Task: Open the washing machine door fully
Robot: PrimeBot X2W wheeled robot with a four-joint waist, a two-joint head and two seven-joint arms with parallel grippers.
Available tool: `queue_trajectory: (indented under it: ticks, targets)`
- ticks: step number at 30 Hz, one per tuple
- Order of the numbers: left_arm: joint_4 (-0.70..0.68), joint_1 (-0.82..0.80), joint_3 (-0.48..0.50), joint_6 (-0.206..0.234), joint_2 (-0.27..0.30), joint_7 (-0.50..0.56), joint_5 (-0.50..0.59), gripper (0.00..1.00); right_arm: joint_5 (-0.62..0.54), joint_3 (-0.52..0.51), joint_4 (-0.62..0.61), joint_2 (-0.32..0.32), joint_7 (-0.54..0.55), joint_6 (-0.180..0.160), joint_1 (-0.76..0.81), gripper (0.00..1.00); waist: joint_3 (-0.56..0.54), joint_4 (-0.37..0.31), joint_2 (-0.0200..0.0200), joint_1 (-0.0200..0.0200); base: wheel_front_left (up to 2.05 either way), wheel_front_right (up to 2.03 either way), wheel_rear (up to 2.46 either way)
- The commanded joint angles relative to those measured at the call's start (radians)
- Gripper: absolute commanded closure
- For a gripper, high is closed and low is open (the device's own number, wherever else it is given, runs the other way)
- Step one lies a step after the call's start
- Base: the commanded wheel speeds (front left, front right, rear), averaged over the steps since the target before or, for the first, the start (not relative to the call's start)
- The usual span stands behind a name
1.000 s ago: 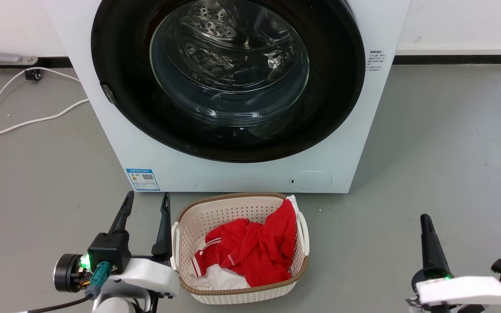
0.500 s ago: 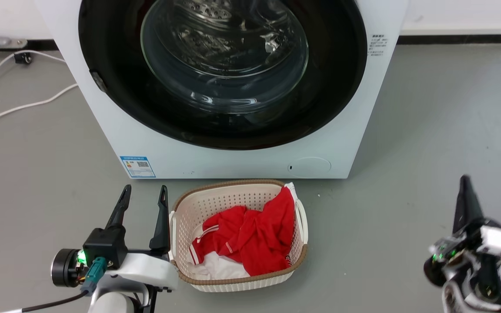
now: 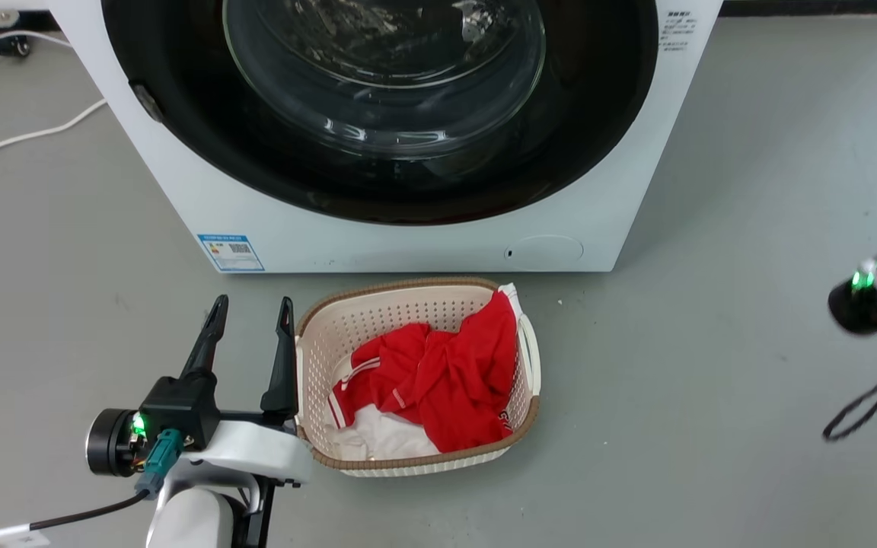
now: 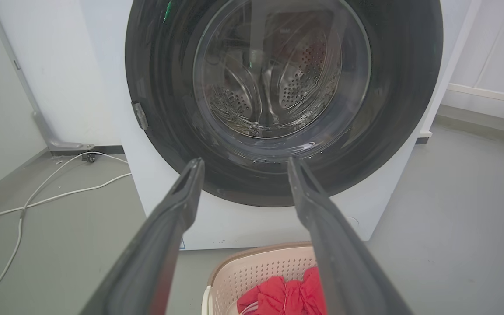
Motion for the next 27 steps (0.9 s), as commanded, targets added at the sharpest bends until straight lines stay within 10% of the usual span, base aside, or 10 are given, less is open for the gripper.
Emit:
queue_trajectory:
  ticks: [1,10,27]
  targets:
    - [-0.003,-0.016,0.0,-0.003,-0.001,-0.003,0.0,0.0,0.009,0.005,0.011,-0.01,0.01,0.0,-0.03,1.0,0.012,0.004,0.0,0.0,0.0,0.0,0.0]
    - [-0.014,-0.054,-0.014,-0.01,-0.001,-0.003,-0.006,0.0,-0.022,0.164,0.202,-0.112,0.175,0.0,-0.322,1.0,0.087,0.021,0.0,0.0,0.0,0.0,0.0]
    - [-0.039,-0.127,-0.051,-0.007,-0.001,-0.003,-0.028,0.0,-0.172,0.437,0.481,-0.079,0.302,0.0,-0.759,1.0,0.221,0.066,0.0,0.0,0.0,0.0,0.0]
